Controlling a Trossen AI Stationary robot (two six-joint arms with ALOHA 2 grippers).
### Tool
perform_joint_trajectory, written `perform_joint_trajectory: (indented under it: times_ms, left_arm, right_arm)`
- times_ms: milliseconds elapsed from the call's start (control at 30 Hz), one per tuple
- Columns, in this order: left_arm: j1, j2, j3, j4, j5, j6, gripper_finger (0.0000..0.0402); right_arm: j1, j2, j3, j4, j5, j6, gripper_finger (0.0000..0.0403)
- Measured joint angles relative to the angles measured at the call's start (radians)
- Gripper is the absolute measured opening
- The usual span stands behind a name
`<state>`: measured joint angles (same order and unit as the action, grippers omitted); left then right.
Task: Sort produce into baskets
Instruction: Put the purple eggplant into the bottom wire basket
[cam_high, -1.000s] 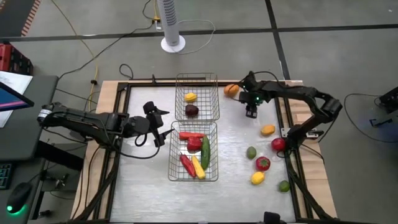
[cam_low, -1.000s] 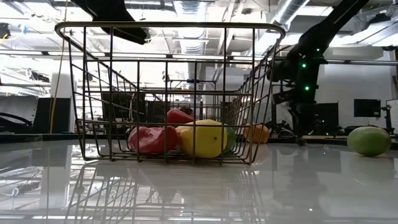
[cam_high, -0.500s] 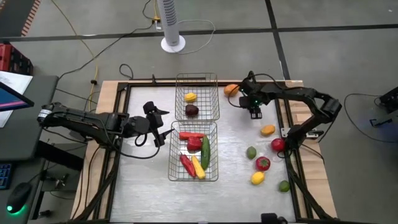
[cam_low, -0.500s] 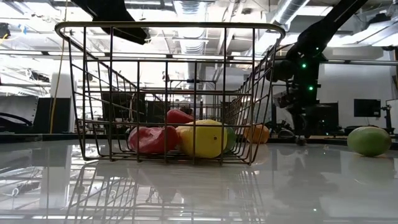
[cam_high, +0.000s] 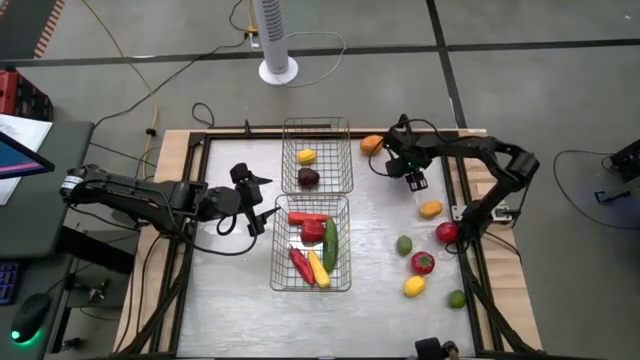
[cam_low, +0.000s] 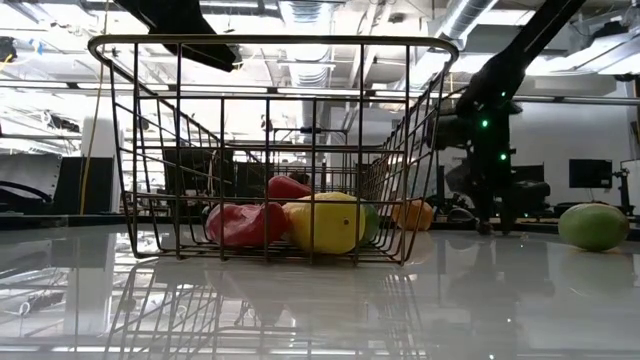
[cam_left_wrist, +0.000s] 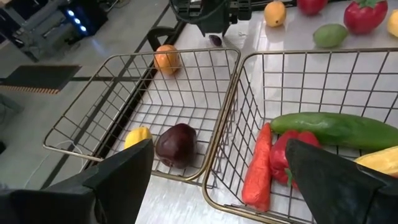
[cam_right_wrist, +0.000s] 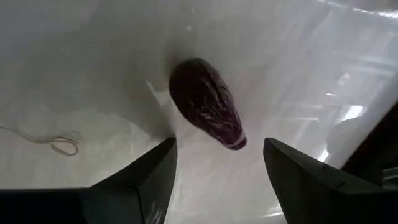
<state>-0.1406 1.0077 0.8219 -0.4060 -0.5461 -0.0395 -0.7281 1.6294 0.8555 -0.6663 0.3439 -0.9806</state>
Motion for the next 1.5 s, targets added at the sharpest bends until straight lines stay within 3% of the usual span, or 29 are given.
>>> perform_joint_trajectory:
  times_ms: [467,833,1033,1200,1333,1500]
  left_arm:
    - [0.0,0.0,0.0,-0.001,-0.003,0.001,0.0352]
    - [0.0,0.0,0.0,-0.001,-0.004,0.002,0.0352]
    - [0.0,0.0,0.0,-0.005,-0.01,0.003,0.0352]
    - [0.0,0.0,0.0,-0.004,-0.046,0.016,0.0352]
    - [0.0,0.0,0.0,0.009,-0.072,0.029,0.0352]
    - [0.0,0.0,0.0,0.018,-0.076,0.025,0.0352]
  right_arm:
    - [0.077,0.039,0.0,0.029,0.061,-0.131,0.0196]
    - [0.109,0.04,0.0,0.05,0.047,-0.123,0.0083]
    - [0.117,0.041,0.011,0.045,0.046,-0.04,0.0064]
    - [0.176,0.039,0.121,-0.114,0.091,0.08,0.0065]
    - [0.264,0.038,0.279,-0.283,0.102,0.215,0.0065]
    - [0.359,0.037,0.481,-0.371,0.125,0.386,0.0066]
